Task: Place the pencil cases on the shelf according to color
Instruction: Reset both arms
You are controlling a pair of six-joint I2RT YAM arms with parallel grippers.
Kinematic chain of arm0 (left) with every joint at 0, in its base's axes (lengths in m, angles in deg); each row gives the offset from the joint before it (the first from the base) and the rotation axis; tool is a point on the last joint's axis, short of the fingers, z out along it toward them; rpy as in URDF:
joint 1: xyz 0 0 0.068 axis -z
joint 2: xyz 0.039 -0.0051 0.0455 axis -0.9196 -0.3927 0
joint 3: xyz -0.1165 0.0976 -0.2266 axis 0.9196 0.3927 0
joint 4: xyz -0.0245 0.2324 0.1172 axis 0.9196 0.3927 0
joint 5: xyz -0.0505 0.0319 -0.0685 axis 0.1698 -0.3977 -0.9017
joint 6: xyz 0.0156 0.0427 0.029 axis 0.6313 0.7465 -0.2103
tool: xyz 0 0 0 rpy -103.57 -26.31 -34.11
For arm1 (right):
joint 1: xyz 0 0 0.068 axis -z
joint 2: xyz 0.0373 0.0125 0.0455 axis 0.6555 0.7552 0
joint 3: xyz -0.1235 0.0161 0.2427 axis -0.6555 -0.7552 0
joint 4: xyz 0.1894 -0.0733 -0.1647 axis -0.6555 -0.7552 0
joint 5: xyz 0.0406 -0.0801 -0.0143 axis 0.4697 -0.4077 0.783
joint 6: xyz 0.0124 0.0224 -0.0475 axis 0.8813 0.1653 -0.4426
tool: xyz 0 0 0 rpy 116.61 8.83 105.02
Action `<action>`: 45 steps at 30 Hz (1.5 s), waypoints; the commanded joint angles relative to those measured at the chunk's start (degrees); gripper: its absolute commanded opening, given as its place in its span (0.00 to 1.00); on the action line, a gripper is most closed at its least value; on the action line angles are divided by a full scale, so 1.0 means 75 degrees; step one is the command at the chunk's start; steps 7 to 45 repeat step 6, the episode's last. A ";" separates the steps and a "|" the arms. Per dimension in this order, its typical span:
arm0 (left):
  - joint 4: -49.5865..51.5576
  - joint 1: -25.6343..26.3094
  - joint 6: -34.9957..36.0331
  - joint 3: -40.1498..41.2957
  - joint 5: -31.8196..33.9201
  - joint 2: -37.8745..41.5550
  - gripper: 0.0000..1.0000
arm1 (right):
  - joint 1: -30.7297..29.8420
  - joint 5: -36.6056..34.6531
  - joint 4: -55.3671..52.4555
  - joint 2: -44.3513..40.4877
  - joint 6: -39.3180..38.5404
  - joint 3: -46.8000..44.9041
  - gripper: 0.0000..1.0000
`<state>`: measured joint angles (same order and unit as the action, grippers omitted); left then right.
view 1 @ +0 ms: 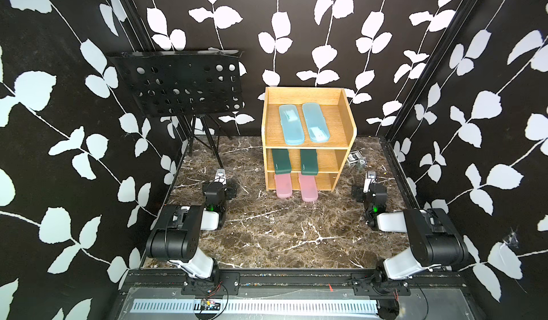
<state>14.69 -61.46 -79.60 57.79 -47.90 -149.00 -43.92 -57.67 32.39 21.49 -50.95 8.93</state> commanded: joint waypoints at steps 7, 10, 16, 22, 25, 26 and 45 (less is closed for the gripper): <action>0.0061 -0.0030 -0.0050 -0.0114 -0.0045 0.0139 0.99 | 0.0007 -0.0022 0.0127 -0.0129 0.0102 0.0154 1.00; 0.0061 -0.0030 -0.0050 -0.0114 -0.0045 0.0139 0.99 | 0.0007 -0.0022 0.0127 -0.0129 0.0102 0.0154 1.00; 0.0061 -0.0030 -0.0050 -0.0114 -0.0045 0.0139 0.99 | 0.0007 -0.0022 0.0127 -0.0129 0.0102 0.0154 1.00; 0.0061 -0.0030 -0.0050 -0.0114 -0.0045 0.0139 0.99 | 0.0007 -0.0022 0.0127 -0.0129 0.0102 0.0154 1.00; 0.0061 -0.0030 -0.0050 -0.0114 -0.0045 0.0139 0.99 | 0.0007 -0.0022 0.0127 -0.0129 0.0102 0.0154 1.00; 0.0061 -0.0030 -0.0050 -0.0114 -0.0045 0.0139 0.99 | 0.0007 -0.0022 0.0127 -0.0129 0.0102 0.0154 1.00; 0.0061 -0.0030 -0.0050 -0.0114 -0.0045 0.0139 0.99 | 0.0007 -0.0022 0.0127 -0.0129 0.0102 0.0154 1.00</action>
